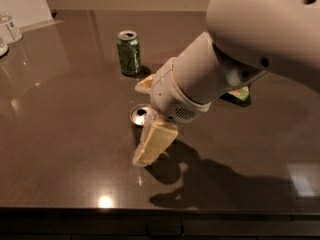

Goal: Move redbull can near green rice chip bag

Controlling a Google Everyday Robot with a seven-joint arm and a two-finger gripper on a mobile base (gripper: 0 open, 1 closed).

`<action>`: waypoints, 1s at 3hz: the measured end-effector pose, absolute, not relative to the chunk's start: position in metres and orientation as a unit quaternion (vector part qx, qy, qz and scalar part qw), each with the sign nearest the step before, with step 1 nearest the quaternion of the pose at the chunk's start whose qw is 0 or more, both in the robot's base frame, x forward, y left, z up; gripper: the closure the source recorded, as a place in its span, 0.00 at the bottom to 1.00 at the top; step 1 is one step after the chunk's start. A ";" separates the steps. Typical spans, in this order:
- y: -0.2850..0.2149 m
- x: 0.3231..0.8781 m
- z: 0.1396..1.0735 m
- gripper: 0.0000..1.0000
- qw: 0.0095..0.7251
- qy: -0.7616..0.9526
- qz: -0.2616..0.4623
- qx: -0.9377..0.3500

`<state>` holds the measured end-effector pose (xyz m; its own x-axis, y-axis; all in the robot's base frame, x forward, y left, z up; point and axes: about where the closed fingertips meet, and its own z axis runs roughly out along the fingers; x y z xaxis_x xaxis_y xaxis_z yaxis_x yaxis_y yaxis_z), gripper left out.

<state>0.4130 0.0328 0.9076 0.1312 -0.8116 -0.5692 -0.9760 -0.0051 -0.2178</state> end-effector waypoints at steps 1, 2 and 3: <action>0.026 0.414 0.907 0.41 0.283 0.652 0.149 -0.687; 0.015 0.413 0.920 0.63 0.287 0.659 0.152 -0.679; -0.015 0.421 0.940 0.86 0.294 0.681 0.143 -0.655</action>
Offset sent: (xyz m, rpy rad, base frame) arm 0.0011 -0.0356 0.0272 0.0335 0.0456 -0.0664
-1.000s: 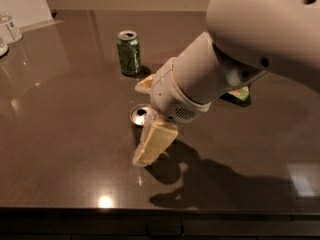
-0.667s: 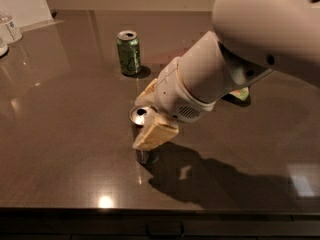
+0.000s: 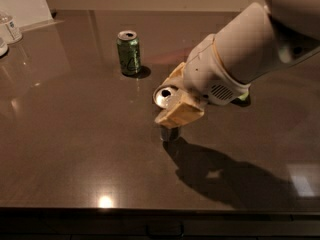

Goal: Move redbull can near green rice chip bag

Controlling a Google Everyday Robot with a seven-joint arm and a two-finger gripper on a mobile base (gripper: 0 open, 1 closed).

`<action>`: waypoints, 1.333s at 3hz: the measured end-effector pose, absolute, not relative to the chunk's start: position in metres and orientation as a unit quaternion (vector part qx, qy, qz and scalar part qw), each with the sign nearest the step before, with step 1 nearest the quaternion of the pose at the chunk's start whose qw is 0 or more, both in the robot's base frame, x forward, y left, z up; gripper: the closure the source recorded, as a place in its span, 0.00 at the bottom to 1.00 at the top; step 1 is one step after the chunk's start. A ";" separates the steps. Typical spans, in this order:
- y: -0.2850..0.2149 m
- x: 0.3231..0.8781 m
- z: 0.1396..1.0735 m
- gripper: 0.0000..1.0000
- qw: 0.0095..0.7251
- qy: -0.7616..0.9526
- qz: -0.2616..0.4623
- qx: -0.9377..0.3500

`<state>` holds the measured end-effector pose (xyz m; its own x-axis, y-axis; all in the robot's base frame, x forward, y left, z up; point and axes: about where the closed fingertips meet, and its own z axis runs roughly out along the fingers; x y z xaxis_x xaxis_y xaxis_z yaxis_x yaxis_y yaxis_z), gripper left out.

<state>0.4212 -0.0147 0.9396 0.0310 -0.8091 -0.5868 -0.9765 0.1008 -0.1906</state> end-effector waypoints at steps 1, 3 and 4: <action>-0.052 0.439 0.952 1.00 0.293 0.710 0.124 -0.628; -0.110 0.486 0.937 1.00 0.270 0.761 0.139 -0.573; -0.131 0.511 0.933 1.00 0.280 0.777 0.160 -0.541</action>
Offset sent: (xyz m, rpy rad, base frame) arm 0.0693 -0.1098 -0.0076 -0.0605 0.1139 -0.2370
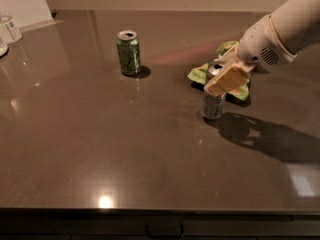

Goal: Move redbull can near green rice chip bag

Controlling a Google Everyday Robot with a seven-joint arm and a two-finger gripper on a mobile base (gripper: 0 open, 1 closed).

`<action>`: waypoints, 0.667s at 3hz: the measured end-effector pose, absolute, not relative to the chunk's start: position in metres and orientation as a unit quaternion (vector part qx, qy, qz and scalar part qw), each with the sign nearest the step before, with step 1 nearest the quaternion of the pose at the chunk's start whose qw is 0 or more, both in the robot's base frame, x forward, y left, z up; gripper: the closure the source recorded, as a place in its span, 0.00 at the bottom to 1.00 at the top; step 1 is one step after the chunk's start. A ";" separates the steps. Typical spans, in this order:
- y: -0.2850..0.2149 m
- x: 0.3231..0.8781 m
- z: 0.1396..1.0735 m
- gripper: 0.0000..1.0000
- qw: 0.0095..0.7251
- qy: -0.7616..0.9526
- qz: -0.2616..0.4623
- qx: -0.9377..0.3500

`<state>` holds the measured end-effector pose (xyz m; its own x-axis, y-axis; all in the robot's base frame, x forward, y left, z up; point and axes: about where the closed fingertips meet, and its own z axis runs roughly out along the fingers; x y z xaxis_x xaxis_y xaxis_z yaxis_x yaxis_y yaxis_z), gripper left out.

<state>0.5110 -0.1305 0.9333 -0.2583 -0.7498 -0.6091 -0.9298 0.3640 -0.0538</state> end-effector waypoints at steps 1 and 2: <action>-0.144 0.531 0.936 1.00 0.292 0.785 0.168 -0.519; -0.154 0.547 0.939 1.00 0.292 0.793 0.156 -0.511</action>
Offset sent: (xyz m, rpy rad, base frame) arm 0.0559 -0.0396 0.0060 -0.0119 -0.0104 -0.1082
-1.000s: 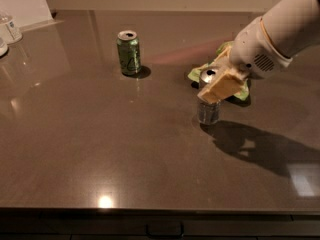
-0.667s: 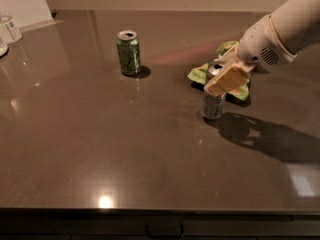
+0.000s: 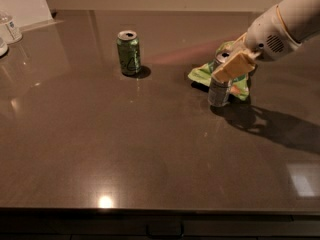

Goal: Move redbull can near green rice chip bag

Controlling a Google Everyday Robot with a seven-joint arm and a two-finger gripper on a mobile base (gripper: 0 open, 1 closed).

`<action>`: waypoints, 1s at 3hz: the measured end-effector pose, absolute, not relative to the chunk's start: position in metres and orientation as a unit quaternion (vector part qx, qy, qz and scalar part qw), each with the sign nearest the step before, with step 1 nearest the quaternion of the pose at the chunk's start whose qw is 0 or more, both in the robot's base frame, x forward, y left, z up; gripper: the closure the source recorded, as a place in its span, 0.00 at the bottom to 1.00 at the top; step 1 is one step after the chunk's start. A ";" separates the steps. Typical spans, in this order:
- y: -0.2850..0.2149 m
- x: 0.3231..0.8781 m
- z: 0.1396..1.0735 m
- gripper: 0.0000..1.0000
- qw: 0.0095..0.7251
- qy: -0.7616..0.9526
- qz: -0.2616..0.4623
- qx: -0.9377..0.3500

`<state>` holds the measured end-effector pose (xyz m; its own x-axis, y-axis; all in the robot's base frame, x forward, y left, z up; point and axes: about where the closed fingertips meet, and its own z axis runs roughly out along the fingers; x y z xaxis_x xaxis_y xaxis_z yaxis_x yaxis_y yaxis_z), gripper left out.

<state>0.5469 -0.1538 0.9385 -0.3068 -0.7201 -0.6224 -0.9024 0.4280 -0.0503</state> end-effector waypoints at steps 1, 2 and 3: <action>-0.162 0.556 0.930 0.82 0.280 0.804 0.135 -0.507; -0.169 0.559 0.917 0.59 0.273 0.813 0.127 -0.499; -0.174 0.561 0.910 0.37 0.276 0.818 0.127 -0.488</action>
Offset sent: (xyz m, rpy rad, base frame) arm 0.0172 -0.0275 -0.0367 -0.0847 0.0318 -0.0884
